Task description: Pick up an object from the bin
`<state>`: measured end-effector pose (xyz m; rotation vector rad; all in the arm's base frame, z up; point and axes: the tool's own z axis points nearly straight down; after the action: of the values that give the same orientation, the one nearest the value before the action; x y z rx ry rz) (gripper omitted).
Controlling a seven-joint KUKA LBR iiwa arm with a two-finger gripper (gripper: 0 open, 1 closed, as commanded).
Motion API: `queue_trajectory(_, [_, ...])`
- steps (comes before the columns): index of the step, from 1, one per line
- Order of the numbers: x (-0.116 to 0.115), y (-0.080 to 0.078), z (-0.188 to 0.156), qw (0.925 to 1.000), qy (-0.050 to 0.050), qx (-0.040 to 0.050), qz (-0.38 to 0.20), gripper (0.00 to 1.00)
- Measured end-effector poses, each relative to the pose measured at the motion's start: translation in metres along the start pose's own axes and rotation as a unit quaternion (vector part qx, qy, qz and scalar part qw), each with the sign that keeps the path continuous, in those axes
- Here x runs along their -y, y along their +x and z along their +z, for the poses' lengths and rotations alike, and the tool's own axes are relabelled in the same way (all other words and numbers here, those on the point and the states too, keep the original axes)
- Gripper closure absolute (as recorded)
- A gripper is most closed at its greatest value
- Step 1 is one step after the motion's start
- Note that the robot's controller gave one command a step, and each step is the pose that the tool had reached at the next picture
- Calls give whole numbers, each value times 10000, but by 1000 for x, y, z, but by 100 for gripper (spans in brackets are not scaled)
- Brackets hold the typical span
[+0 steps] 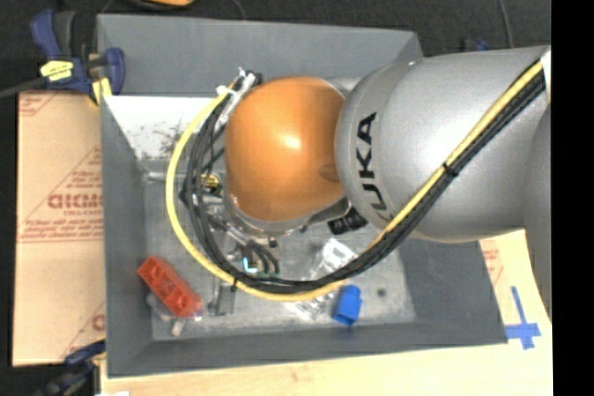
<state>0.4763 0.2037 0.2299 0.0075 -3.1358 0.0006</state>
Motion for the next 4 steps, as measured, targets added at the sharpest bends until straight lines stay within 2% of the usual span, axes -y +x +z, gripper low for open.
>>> queue_trajectory(1, [-31,-14,164,9975,4,3,708,0])
queue_trajectory(2, [-24,-40,128,9905,-17,49,1375,0])
queue_trajectory(3, [-30,-34,123,9548,-19,40,2973,0])
queue_trajectory(4, [-31,-10,161,9336,-2,21,3582,0])
